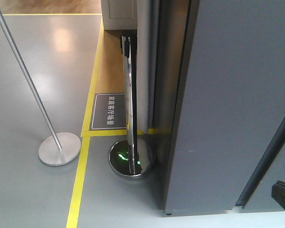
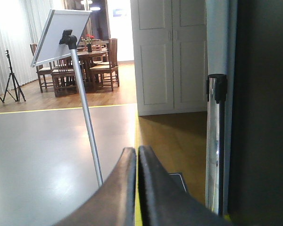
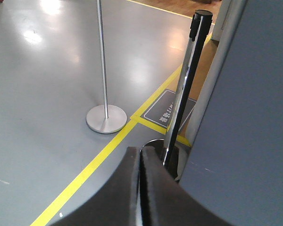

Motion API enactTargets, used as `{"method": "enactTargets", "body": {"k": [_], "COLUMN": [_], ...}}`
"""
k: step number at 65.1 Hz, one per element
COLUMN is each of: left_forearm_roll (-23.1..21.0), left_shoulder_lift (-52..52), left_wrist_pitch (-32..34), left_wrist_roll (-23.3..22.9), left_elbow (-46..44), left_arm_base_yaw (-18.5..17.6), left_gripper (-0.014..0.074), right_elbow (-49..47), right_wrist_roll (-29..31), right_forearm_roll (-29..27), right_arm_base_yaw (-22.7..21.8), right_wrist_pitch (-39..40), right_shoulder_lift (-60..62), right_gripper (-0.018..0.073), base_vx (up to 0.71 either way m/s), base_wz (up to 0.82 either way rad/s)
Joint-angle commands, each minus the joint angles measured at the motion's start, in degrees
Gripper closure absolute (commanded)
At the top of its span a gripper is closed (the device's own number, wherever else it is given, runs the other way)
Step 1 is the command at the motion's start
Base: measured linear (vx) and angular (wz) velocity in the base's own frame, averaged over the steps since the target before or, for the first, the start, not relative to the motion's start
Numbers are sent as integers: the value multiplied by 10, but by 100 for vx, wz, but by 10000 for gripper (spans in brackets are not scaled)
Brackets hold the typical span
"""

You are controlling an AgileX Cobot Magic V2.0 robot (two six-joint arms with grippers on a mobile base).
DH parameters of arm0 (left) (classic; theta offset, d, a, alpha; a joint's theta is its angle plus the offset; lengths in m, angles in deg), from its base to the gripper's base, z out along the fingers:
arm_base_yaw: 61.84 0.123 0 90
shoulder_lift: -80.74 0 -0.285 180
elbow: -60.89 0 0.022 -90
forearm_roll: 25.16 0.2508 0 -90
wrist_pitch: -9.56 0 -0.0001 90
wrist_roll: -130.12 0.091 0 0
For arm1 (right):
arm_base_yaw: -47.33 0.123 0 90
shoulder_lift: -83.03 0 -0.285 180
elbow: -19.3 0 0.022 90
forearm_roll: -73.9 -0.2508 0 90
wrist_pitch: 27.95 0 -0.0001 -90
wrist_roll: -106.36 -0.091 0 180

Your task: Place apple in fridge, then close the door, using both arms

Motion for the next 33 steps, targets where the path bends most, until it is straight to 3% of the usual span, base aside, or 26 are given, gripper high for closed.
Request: {"method": "enactTargets", "body": {"k": [1, 12, 19, 28, 33], "left_forearm_roll": [-4, -4, -4, -4, -4], "left_shoulder_lift": [9, 9, 9, 9, 9], "left_wrist_pitch": [45, 45, 45, 45, 45], "left_wrist_roll": [-7, -7, -7, -7, -7], "left_elbow": [-10, -10, -10, -10, -10], "left_arm_base_yaw": [0, 0, 0, 0, 0], "left_gripper": [605, 605, 605, 605, 605], "right_elbow": [-14, -14, 4, 82, 133], "right_wrist_roll": [2, -7, -58, -186, -286], "right_forearm_roll": [-19, 64, 122, 200, 240], "right_arm_base_yaw": [-1, 8, 27, 42, 42], "right_wrist_pitch": [26, 36, 74, 187, 250], "right_shoulder_lift": [-6, 5, 23, 67, 100], "right_gripper": [562, 562, 562, 562, 562], "base_vx": [0, 0, 0, 0, 0], "base_wz": [0, 0, 0, 0, 0]}}
